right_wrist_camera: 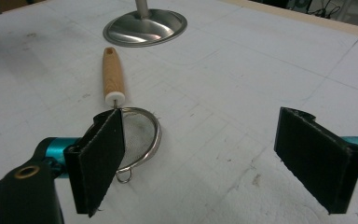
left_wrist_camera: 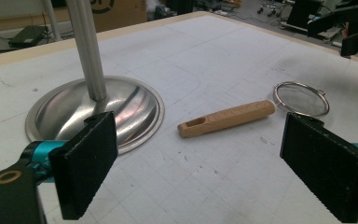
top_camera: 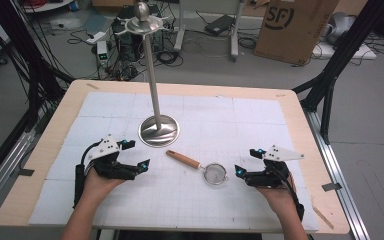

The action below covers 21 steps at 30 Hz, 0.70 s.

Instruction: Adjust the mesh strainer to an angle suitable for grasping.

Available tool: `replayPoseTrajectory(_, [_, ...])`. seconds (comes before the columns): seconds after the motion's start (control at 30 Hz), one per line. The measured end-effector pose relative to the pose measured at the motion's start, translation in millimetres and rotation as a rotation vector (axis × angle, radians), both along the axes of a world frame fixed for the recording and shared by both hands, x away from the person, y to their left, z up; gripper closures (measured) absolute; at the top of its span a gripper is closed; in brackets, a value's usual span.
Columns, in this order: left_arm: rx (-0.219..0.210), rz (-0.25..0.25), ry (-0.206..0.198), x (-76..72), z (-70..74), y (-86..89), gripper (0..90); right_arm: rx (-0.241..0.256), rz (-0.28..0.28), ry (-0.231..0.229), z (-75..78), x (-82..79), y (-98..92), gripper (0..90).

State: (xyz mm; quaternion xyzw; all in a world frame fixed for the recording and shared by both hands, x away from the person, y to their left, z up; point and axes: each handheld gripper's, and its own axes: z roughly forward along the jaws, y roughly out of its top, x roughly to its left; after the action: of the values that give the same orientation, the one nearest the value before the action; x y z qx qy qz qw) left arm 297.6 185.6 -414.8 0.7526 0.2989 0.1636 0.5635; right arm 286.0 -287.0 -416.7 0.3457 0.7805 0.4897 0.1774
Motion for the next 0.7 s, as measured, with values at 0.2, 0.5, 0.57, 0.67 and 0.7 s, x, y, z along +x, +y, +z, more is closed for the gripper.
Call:
replayPoseTrajectory(0.2, [-0.017,0.013,0.005,0.8,0.8,3.2,11.8,-0.003,0.006,0.0,-0.6,0.4,4.1,15.6])
replayPoseTrajectory(0.5, [-0.008,0.012,0.012,-0.1,0.1,1.7,11.8,-0.012,0.022,0.0,0.6,1.6,12.8,15.6])
replayPoseTrajectory(0.57, [-0.007,0.011,0.013,-0.1,-0.1,1.9,11.8,-0.012,0.025,-0.003,1.3,2.9,15.1,15.6])
replayPoseTrajectory(0.67, [-0.012,0.012,0.011,-0.1,0.4,2.5,11.8,-0.019,0.028,-0.005,1.6,5.0,19.0,15.6])
replayPoseTrajectory(0.7, [-0.012,0.012,0.011,-0.1,0.4,2.5,11.8,-0.02,0.031,-0.004,1.5,5.9,20.2,15.6])
